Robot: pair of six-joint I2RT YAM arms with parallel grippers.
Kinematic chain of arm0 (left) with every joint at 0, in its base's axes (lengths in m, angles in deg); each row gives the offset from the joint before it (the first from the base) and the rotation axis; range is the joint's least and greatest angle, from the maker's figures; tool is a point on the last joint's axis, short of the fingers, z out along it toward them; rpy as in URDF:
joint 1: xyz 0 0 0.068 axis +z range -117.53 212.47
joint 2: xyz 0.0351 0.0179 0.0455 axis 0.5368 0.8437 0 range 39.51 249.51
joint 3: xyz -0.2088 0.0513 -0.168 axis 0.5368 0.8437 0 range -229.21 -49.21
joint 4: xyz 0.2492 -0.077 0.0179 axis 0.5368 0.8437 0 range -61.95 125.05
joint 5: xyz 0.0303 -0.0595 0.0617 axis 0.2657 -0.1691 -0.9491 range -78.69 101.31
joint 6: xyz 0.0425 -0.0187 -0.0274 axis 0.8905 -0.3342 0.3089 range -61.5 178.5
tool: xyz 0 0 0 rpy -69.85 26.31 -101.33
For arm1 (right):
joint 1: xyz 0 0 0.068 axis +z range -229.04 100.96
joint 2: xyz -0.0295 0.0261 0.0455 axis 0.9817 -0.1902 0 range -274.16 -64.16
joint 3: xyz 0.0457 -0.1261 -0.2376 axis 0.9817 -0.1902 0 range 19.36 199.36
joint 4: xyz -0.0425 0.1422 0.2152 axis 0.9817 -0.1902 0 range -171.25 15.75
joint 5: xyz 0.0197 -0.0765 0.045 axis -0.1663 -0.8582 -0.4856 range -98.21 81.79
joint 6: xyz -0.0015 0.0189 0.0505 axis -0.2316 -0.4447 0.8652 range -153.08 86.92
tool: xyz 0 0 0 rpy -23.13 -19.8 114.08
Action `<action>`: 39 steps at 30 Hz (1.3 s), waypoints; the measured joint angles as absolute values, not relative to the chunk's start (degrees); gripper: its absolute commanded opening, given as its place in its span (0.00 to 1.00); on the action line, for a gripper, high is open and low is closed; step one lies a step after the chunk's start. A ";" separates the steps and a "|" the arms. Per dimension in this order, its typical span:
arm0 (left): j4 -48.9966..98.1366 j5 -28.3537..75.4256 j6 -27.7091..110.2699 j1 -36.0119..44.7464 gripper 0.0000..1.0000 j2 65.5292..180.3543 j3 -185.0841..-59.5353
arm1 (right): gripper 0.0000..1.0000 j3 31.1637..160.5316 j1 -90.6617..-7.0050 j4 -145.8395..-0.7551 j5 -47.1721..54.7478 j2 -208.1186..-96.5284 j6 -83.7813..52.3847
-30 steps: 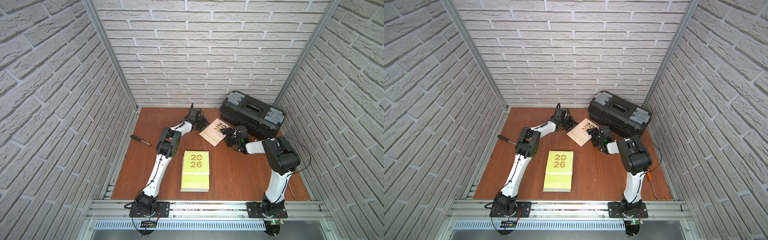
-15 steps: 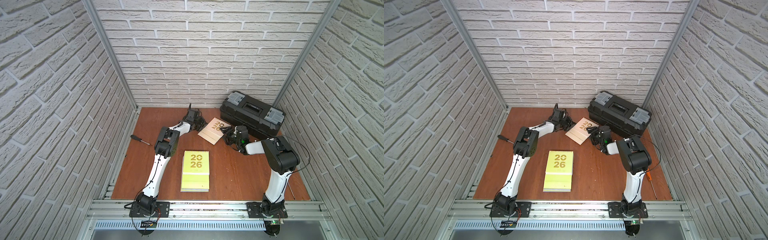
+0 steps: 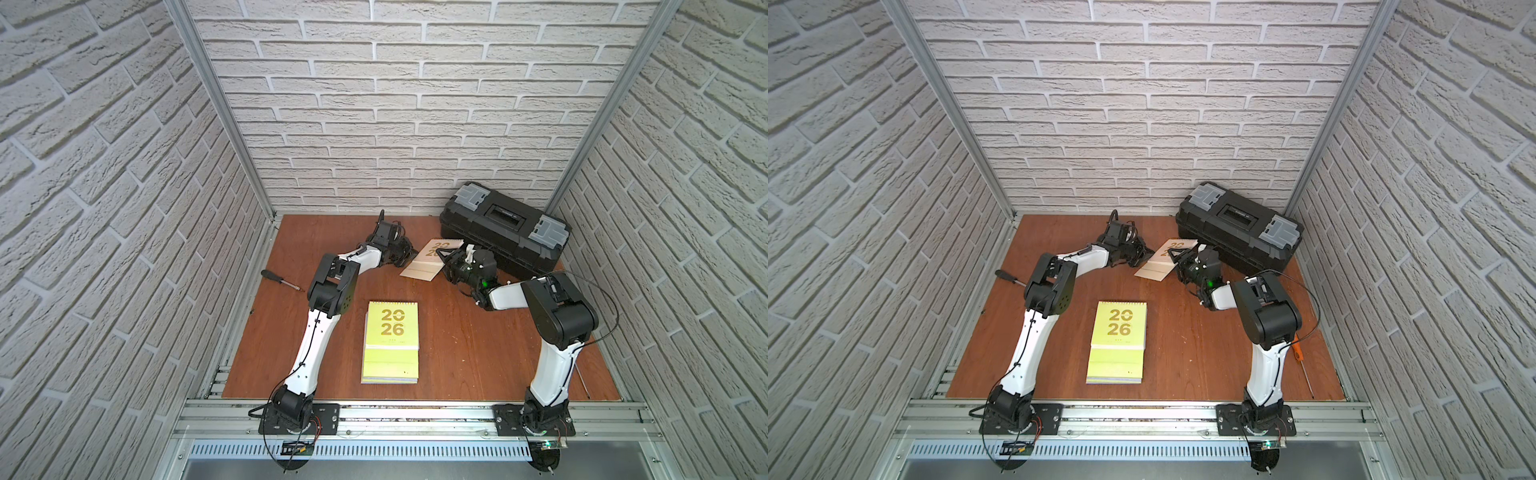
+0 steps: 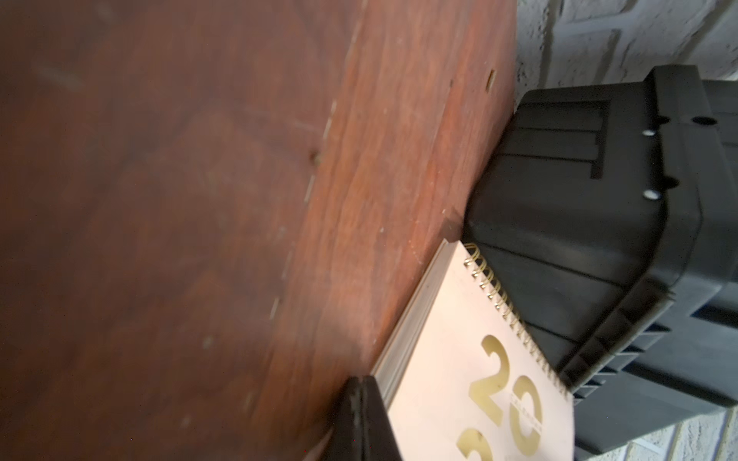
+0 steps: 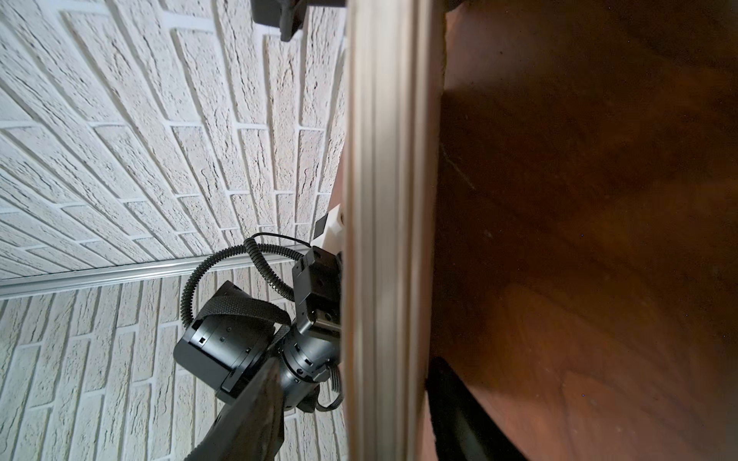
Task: Stack the calendars
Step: Pick up the calendar at the center of the board.
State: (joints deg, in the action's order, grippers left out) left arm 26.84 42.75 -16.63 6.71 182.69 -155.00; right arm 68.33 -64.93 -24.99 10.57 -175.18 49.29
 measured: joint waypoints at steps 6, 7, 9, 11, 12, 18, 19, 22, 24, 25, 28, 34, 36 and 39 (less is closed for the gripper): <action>26.80 43.16 -16.57 6.75 0.00 182.29 -154.46 | 0.34 68.31 -64.93 -26.48 9.24 -175.18 49.48; 26.84 43.19 -16.57 6.75 0.00 182.29 -154.46 | 0.33 68.28 -64.93 -26.50 9.00 -175.18 49.57; 26.88 43.29 -16.55 6.75 0.00 182.27 -154.46 | 0.33 68.26 -64.93 -26.55 8.48 -175.18 49.68; 26.95 43.34 -16.52 6.75 0.00 182.27 -154.46 | 0.31 68.26 -64.93 -26.76 8.08 -175.18 49.68; 26.95 43.34 -16.52 6.75 0.00 182.25 -154.44 | 0.30 68.26 -64.93 -26.98 7.93 -175.18 49.59; 27.08 43.32 -16.50 6.80 0.00 181.20 -152.95 | 0.20 68.26 -64.95 -32.14 6.16 -174.46 48.04; 27.21 43.32 -16.46 6.80 0.00 181.07 -152.82 | 0.17 68.26 -64.93 -33.56 5.94 -174.07 47.54; 28.02 43.27 -16.11 6.80 0.00 180.70 -152.69 | 0.13 68.26 -64.93 -36.58 5.59 -172.95 46.38; 28.72 43.29 -15.96 6.80 0.00 180.46 -152.60 | 0.10 68.26 -64.88 -37.76 5.59 -172.06 45.63; 29.11 43.29 -15.85 6.80 0.00 180.33 -152.58 | 0.09 68.26 -64.80 -38.15 5.61 -171.71 45.48; 30.47 43.27 -15.39 6.80 0.00 179.52 -151.99 | 0.07 68.11 -64.49 -39.73 5.61 -170.53 44.72; 34.82 42.11 -13.57 7.14 0.00 176.72 -149.80 | 0.05 65.99 -64.01 -41.28 5.64 -167.14 44.04; 36.41 41.46 -12.94 7.28 0.00 175.12 -148.18 | 0.04 65.07 -63.94 -41.43 5.61 -165.65 44.04; 38.38 40.47 -12.06 7.58 0.00 172.61 -145.69 | 0.03 63.96 -63.86 -41.58 5.61 -163.58 44.04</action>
